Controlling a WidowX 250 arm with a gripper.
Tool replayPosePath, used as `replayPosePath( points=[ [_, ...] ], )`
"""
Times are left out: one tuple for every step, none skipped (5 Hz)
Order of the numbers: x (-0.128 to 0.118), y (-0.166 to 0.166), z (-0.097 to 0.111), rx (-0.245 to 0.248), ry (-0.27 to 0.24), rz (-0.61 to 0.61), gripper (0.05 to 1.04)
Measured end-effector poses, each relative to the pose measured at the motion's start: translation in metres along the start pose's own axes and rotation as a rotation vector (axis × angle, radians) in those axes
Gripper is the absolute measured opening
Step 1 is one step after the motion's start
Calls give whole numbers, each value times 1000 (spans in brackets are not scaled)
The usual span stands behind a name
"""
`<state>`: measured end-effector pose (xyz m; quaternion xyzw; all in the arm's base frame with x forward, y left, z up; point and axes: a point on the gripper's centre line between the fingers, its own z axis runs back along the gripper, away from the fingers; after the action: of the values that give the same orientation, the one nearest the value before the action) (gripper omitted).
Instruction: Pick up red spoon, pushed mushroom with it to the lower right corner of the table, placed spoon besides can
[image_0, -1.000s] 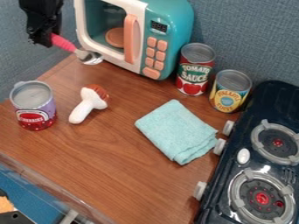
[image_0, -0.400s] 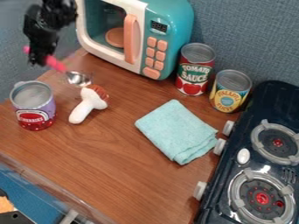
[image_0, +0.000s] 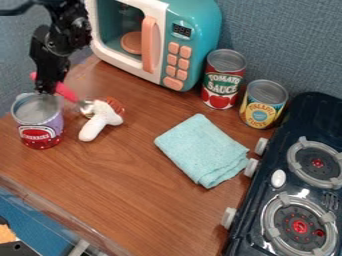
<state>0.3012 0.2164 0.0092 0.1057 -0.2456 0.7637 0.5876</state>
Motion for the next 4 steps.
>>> replayPosePath(
  points=[
    [-14,11,19,-22,19,-43,401],
    [-26,20,33,-33,34,-63,401],
    [-40,27,51,-62,52,-93,400],
    [-56,44,67,-83,64,-147,401]
  ],
)
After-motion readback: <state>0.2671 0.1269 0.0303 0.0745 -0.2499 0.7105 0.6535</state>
